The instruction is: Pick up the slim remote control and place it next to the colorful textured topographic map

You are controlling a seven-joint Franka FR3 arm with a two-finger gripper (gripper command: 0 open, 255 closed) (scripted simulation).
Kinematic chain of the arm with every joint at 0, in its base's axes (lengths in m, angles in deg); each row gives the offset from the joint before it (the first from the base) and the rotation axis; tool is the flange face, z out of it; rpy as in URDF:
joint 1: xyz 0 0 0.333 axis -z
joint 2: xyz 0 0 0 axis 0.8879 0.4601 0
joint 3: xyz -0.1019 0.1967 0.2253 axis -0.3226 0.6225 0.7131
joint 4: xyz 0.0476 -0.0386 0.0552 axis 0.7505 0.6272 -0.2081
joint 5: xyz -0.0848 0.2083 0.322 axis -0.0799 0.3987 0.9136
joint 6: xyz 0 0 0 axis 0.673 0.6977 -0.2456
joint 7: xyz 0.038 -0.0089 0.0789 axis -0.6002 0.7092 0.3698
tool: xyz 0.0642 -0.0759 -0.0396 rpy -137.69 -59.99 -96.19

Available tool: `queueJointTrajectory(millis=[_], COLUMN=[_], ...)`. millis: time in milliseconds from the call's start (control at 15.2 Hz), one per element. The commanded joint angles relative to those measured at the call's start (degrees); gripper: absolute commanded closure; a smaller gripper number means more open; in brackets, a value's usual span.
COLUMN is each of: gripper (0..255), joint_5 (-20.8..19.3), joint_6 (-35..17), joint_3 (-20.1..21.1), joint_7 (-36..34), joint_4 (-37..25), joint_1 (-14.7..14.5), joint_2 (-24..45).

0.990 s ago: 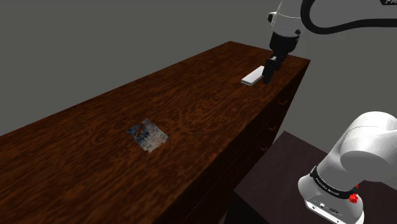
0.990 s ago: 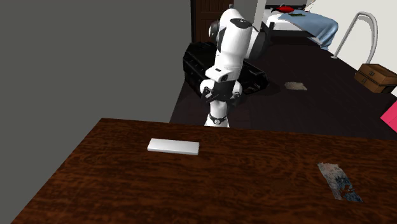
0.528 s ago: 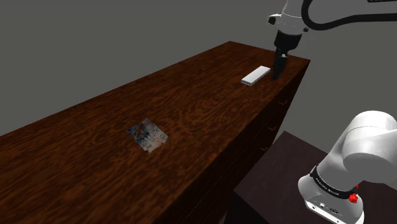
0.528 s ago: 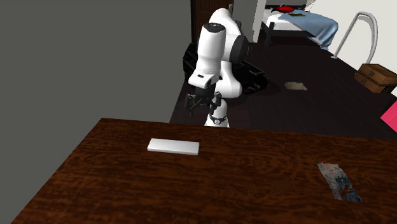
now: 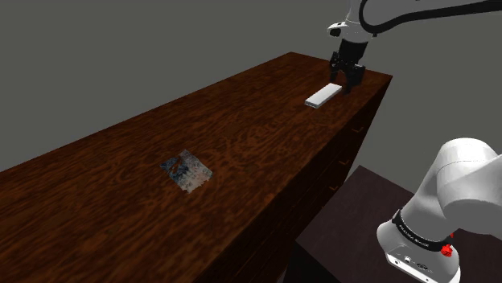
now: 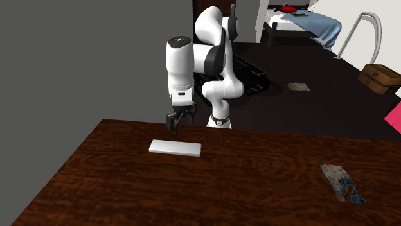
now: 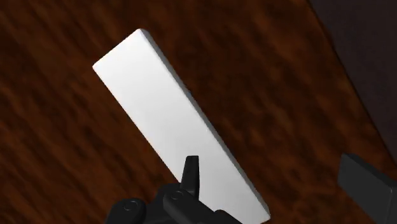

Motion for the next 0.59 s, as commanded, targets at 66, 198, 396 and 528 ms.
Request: queueJointTrajectory(millis=[66,198,396,528], gripper=[0,0,0,0], joint_5=[1.9,4.3,4.4,4.4], joint_6=[-1.5,-1.9,-4.3,-5.9], joint_3=[-6.4,-9.9,-10.1,-10.4], joint_7=[16.5,26.6,26.8,26.9], joint_4=[-5.8,-9.7,-7.8,-6.5], joint_1=[-4.6,-7.2,-7.1,-7.0], joint_2=[8.1,13.5,14.0,14.4])
